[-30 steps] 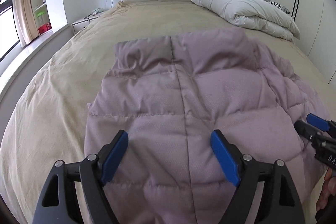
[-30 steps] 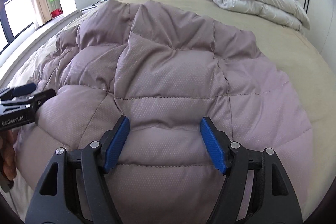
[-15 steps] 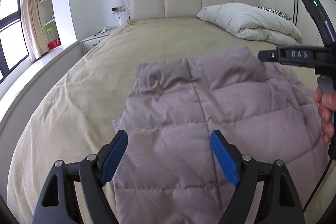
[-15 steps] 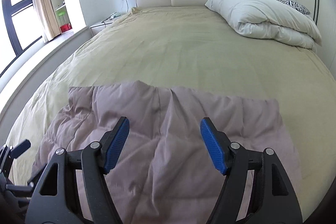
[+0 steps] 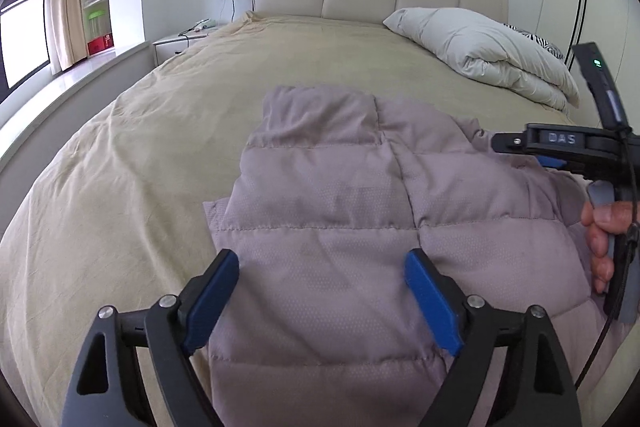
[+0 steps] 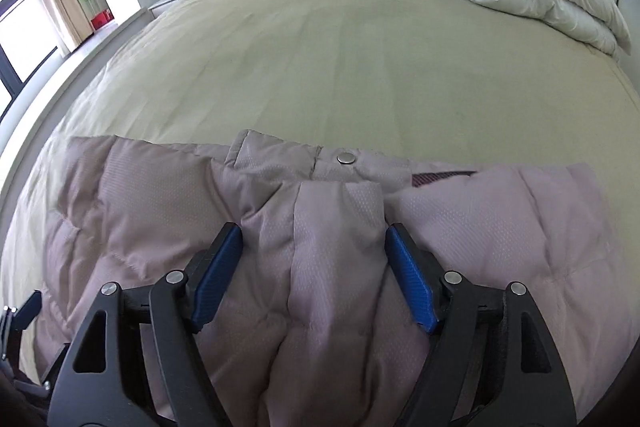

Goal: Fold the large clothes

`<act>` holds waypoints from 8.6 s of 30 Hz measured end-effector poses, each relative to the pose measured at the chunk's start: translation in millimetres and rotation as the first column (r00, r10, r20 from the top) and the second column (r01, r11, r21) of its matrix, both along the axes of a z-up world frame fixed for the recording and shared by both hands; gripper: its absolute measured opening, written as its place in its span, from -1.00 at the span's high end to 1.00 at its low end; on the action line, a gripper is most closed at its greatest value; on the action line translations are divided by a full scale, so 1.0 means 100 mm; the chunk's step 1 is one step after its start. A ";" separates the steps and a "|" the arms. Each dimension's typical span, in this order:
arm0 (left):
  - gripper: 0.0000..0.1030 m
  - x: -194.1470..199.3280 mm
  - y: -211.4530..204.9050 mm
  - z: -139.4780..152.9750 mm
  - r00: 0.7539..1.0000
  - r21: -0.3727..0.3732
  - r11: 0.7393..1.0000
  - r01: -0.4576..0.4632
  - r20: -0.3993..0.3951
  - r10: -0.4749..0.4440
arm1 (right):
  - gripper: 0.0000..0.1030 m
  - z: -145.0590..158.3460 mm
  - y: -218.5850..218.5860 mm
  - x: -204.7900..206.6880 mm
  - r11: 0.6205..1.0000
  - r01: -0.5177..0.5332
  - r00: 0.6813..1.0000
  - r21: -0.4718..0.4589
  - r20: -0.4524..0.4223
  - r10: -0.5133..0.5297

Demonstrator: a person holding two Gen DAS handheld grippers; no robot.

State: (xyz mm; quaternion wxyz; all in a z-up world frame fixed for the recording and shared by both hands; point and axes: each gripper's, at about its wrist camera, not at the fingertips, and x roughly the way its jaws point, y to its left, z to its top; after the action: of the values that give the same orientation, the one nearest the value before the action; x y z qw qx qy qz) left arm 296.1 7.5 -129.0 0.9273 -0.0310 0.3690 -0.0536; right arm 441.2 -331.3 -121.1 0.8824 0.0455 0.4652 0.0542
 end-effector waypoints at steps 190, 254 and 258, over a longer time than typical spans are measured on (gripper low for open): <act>-0.14 -1.33 0.47 0.39 0.985 -0.094 0.988 0.124 -0.107 -0.134 | -0.24 0.43 -0.26 -2.75 0.972 -0.014 0.999 0.235 0.054 0.001; -1.00 -3.43 0.25 1.05 0.992 0.186 0.974 -0.128 0.044 0.122 | -1.00 1.36 0.28 -4.90 0.966 0.235 0.947 -0.105 0.249 -0.203; -1.00 -3.42 0.24 1.03 0.992 0.193 0.973 -0.124 0.032 0.120 | -1.00 1.29 0.28 -4.88 0.970 0.222 0.955 -0.101 0.224 -0.195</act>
State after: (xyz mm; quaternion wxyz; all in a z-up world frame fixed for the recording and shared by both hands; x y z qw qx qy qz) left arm -45.8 31.6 -26.4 0.9312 0.0380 0.3604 0.0395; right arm -46.4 -303.7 7.6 0.9288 0.0329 0.3636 -0.0640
